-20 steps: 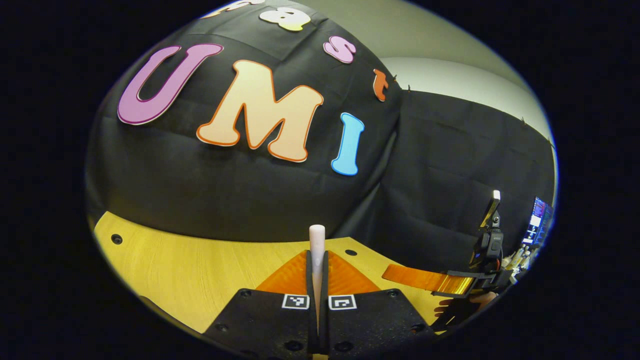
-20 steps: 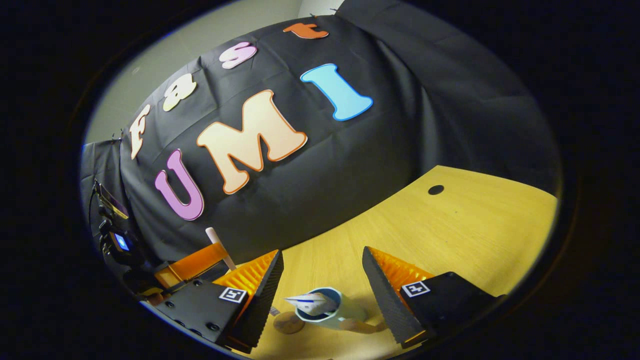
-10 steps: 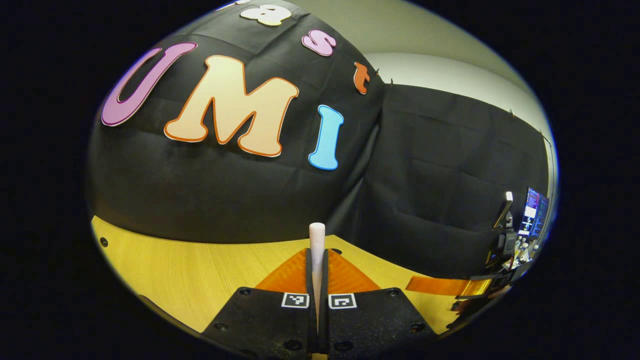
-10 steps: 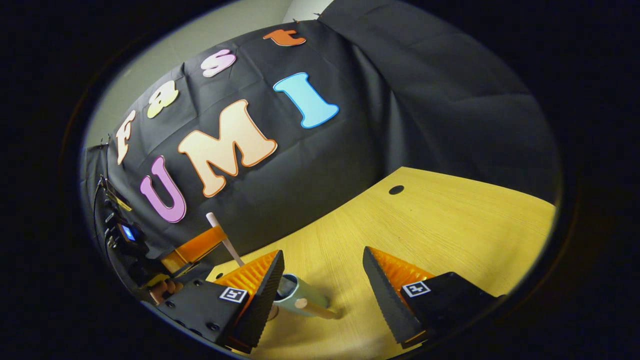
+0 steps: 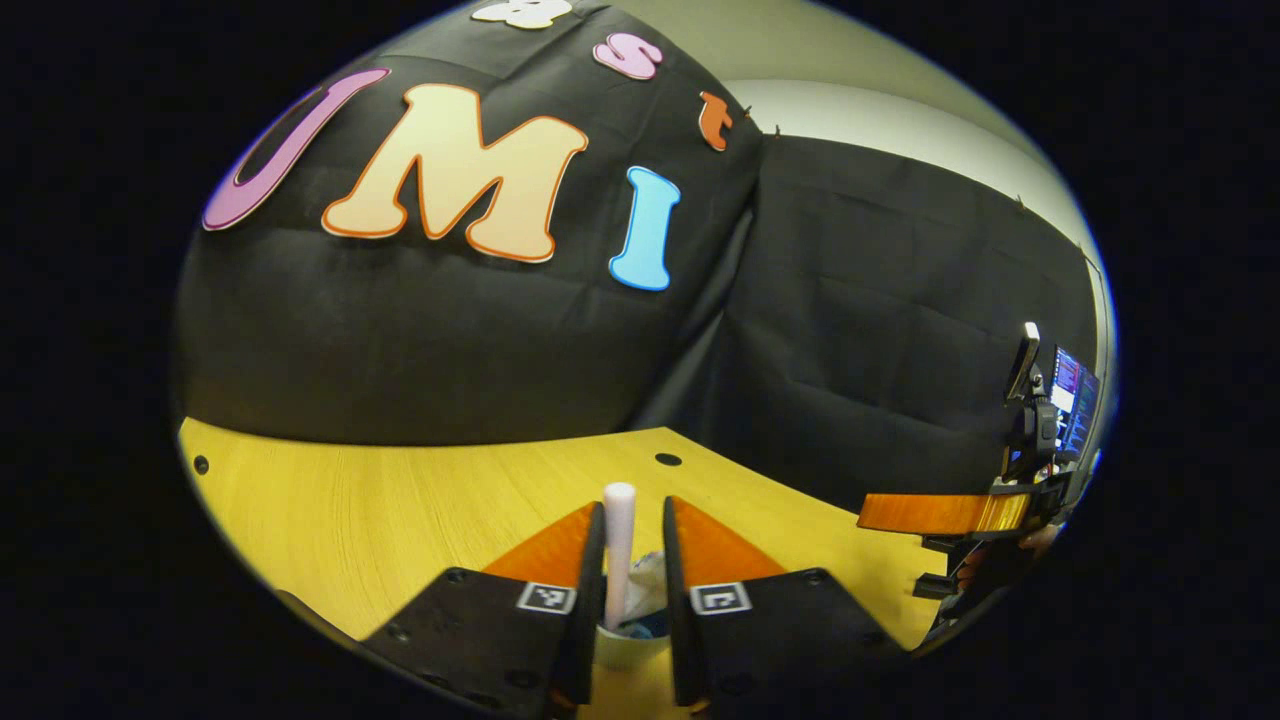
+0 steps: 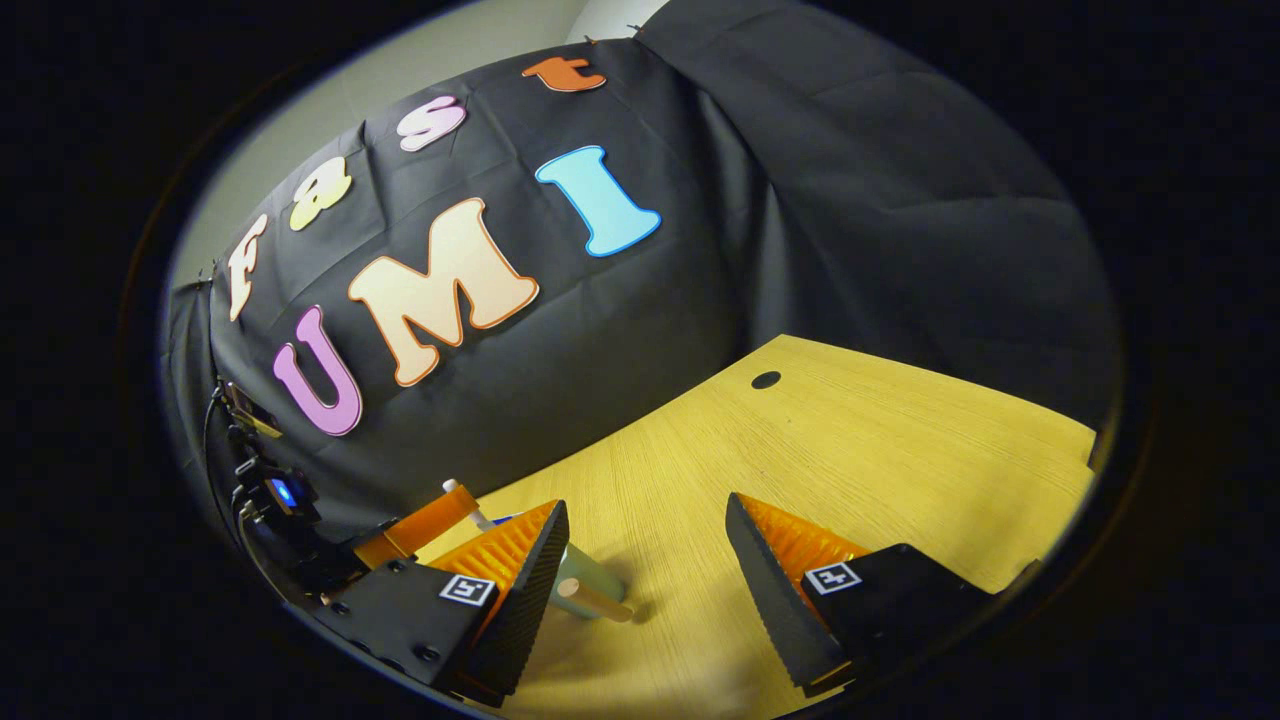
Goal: Put the toothbrush and toothpaste on the desktop into the cup, then pick up the cup and place it on the coaster on the desktop.
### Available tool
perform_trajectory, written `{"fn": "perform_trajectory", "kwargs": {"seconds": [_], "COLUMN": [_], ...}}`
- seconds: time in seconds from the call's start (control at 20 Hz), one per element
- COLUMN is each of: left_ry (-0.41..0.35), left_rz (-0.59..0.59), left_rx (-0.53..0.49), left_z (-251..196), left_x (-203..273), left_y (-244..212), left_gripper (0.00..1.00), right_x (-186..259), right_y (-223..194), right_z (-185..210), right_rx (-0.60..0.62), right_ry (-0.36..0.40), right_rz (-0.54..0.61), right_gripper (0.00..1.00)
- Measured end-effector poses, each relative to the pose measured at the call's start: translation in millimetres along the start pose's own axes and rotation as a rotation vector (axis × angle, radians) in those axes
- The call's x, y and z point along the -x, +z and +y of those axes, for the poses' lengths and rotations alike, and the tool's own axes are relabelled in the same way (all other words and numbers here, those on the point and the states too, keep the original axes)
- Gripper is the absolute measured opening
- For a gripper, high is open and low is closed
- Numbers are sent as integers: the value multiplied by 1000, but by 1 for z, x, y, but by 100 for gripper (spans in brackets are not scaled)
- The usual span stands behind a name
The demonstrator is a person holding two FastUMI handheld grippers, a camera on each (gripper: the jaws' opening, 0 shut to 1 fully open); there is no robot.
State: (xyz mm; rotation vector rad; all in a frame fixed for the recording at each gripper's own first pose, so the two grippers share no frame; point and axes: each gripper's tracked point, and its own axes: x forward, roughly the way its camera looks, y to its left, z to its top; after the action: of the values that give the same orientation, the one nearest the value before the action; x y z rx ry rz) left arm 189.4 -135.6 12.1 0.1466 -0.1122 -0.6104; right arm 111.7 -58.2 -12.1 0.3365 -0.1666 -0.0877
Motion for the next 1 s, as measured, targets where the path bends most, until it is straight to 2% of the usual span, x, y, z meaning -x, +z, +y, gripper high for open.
{"fn": "perform_trajectory", "kwargs": {"seconds": [0.15, 0.2, 0.4, 0.6, 1.0], "left_ry": [54, 67, 163, 296, 569], "left_rz": [-13, -33, -90, -74, -40], "left_rx": [35, 47, 80, 58, 74], "left_z": [9, 11, 31, 63, 116], "left_x": [11, 16, 43, 81, 173], "left_y": [2, 6, 21, 25, 13], "left_gripper": [75, 96, 95, 95, 95], "right_x": [3, 2, -4, -15, -40], "right_y": [0, 1, -2, -11, -57], "right_z": [7, 11, 31, 53, 83], "right_rx": [27, 35, 57, 76, 290], "right_ry": [28, 41, 99, 173, 332], "right_rz": [15, 15, 60, 153, 410], "right_gripper": [96, 96, 97, 96, 96]}}
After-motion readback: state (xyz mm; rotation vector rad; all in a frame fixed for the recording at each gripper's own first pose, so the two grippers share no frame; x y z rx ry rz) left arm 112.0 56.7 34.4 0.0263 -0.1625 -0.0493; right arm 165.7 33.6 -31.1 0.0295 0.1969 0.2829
